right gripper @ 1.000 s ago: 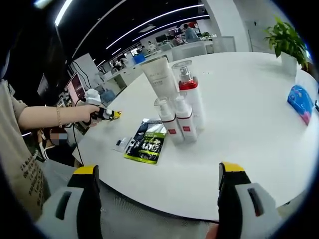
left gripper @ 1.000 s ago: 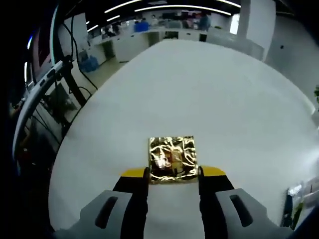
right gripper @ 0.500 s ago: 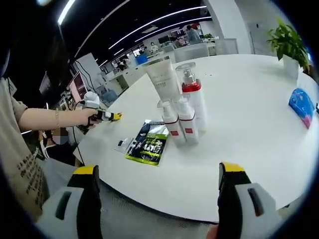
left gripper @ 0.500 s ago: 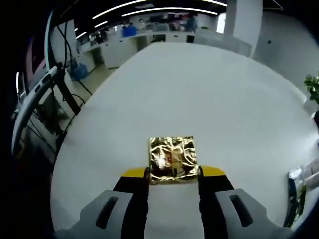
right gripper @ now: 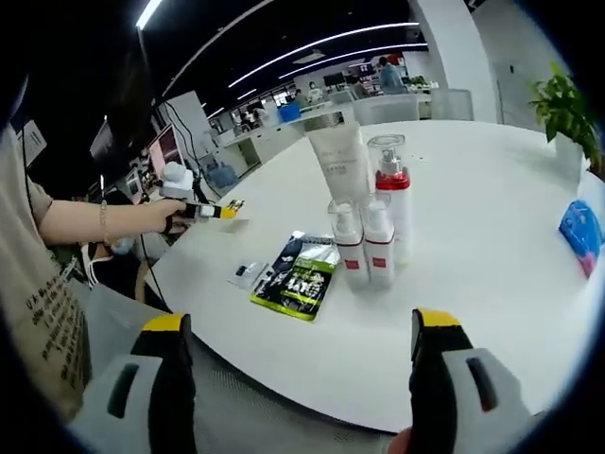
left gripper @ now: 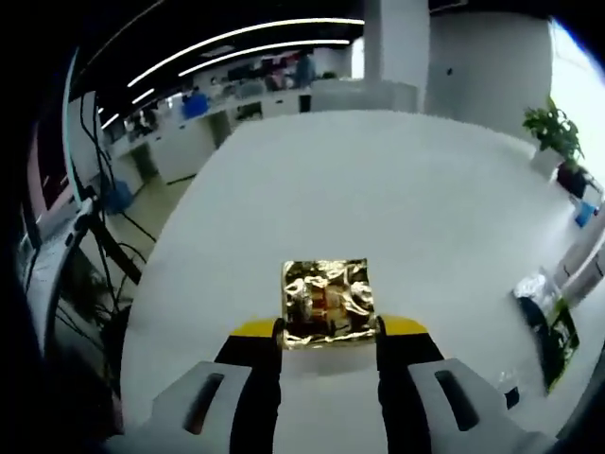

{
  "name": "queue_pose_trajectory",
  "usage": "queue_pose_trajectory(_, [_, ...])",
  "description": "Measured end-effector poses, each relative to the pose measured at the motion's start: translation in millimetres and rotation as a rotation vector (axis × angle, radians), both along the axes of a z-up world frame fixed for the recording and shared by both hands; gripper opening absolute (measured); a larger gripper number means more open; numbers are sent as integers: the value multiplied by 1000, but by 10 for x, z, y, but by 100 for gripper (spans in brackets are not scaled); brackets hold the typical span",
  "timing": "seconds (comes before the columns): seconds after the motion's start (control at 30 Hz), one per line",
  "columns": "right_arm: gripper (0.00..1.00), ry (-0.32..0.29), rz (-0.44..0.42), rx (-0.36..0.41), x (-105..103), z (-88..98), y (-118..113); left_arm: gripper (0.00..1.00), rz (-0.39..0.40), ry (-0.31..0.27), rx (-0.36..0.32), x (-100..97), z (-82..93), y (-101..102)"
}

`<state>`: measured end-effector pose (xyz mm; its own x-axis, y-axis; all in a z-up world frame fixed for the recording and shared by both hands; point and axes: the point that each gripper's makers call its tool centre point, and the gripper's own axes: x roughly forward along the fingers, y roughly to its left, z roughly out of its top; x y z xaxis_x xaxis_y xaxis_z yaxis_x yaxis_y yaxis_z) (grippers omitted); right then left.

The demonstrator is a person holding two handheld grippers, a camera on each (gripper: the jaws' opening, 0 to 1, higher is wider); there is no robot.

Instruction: Arrange the skincare products in the storage area until every visible bottle or jar stands upright without overlapping.

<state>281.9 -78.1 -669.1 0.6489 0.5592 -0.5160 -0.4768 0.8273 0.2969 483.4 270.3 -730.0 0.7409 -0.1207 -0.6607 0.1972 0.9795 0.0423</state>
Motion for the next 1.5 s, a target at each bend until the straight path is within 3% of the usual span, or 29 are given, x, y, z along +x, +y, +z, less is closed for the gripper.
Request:
queue_pose_trajectory(0.1, [96, -23, 23, 12, 15, 73, 95, 36, -49, -23, -10, -106, 94, -114])
queue_pose_trajectory(0.23, [92, -88, 85, -32, 80, 173, 186, 36, -135, -35, 2, -243, 165, -251])
queue_pose_trajectory(0.43, [91, -142, 122, -3, 195, 371, 330, 36, -225, -54, -1, -481, 337, -437])
queue_pose_trajectory(0.63, [88, -153, 159, 17, 208, 423, 474, 36, -315, -84, -18, -681, 581, -599])
queue_pose_trajectory(0.9, [81, -185, 211, 69, 233, 580, 712, 36, -485, -154, 22, -916, 862, -871])
queue_pose_trajectory(1.23, [68, -223, 295, 129, 266, 749, 1003, 36, -669, -172, 45, -1292, 974, -1236])
queue_pose_trajectory(1.5, [54, -199, 395, 172, 265, 770, 1251, 36, -761, -190, 37, -1535, 1052, -1432])
